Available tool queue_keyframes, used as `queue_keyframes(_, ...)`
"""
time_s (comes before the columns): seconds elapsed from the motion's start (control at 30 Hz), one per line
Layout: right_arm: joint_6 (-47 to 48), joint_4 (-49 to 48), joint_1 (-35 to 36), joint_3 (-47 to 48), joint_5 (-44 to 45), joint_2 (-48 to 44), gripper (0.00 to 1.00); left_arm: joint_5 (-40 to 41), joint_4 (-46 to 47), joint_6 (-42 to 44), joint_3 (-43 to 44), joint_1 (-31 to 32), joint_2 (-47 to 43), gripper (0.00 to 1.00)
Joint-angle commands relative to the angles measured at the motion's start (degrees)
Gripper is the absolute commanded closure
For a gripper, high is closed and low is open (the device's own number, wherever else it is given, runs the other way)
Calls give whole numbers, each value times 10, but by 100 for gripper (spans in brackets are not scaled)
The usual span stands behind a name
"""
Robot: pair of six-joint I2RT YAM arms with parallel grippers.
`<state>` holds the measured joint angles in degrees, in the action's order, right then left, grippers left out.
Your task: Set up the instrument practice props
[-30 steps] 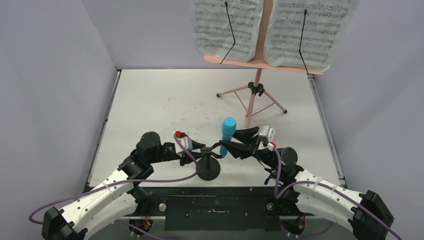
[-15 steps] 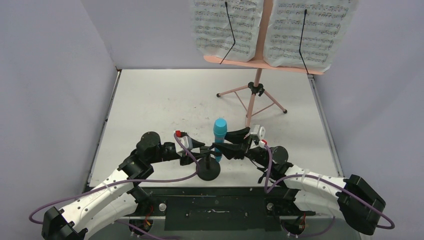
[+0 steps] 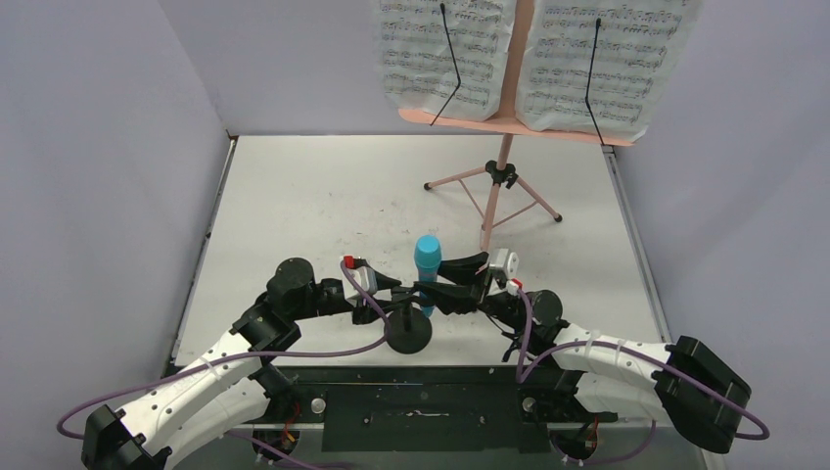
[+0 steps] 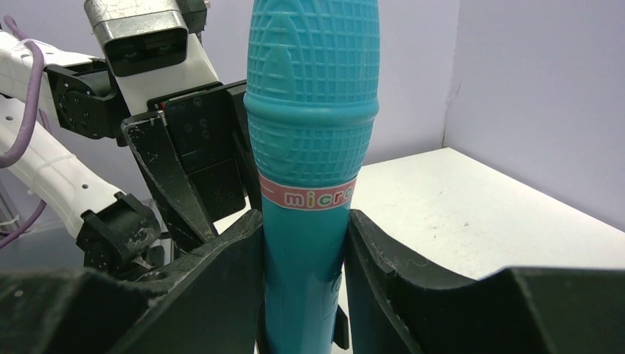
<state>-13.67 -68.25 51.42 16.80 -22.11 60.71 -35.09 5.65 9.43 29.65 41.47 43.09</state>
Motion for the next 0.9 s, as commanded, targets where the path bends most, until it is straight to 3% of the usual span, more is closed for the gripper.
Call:
queue_keyframes(0.0,-10,-53,16,-1,-7,7,95,-15,2,-2,5,2,1,100)
queue_keyframes(0.13,-12,-50,17,-1,-2,10,95,-13,2,-2,6,2,-1,100)
queue_keyframes(0.17,-13,-47,17,0,1,9,95,-12,3,-1,6,2,-1,96)
queue_keyframes(0.2,-14,-43,18,1,2,8,95,-12,4,-1,5,2,-3,84)
queue_keyframes(0.4,-19,-14,18,8,20,4,88,-9,10,-9,2,2,-7,31)
queue_keyframes(0.5,-24,-8,18,12,22,3,78,-8,19,-16,-4,2,-12,13)
queue_keyframes(0.63,-28,-5,18,15,22,7,64,-7,24,-16,-8,2,-20,2)
queue_keyframes(0.87,-33,8,18,24,15,8,19,-6,28,-17,-10,2,-26,3)
